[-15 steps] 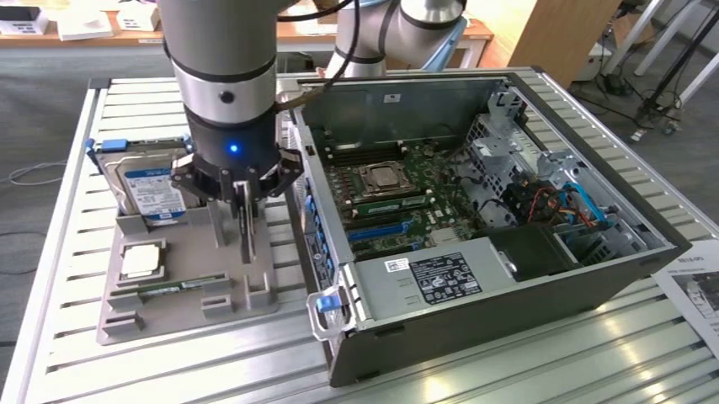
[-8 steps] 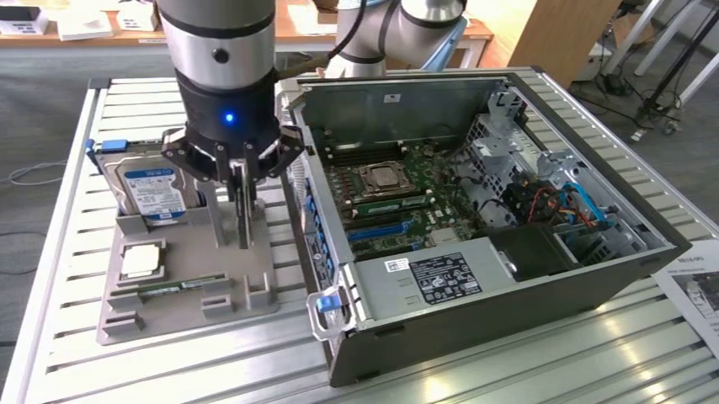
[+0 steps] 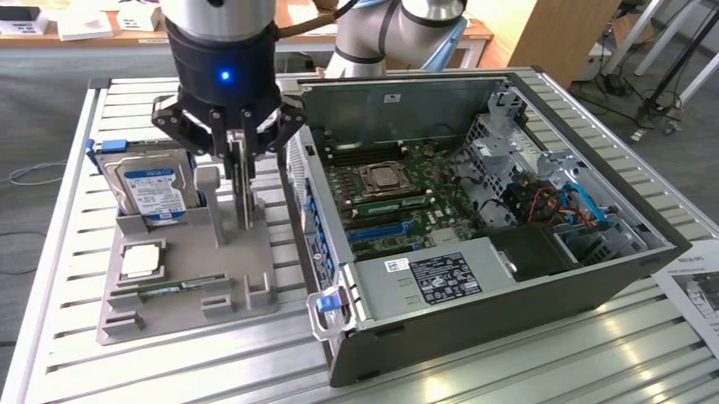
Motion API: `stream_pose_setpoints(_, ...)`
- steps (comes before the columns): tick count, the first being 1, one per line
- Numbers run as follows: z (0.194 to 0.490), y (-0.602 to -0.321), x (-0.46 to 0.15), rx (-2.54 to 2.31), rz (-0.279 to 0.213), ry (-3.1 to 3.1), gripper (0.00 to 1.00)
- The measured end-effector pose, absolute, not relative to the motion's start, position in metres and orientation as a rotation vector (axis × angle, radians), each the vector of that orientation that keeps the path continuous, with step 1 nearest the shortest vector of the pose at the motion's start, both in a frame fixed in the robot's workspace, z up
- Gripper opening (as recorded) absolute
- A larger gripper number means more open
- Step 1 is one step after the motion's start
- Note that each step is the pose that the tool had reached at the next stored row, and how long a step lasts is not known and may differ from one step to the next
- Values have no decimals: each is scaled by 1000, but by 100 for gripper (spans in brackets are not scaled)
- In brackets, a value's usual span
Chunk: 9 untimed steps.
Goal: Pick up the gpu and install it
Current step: 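Pick up the gpu and move the gpu toward the slot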
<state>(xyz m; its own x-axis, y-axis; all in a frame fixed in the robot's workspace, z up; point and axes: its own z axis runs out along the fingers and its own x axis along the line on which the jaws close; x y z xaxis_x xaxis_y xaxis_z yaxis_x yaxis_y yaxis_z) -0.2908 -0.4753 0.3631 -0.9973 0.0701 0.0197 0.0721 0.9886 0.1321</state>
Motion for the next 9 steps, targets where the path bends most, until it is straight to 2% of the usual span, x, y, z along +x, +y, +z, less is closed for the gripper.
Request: stream_pose_setpoints(9,404,-475,-272,-113,-206,-3103,27)
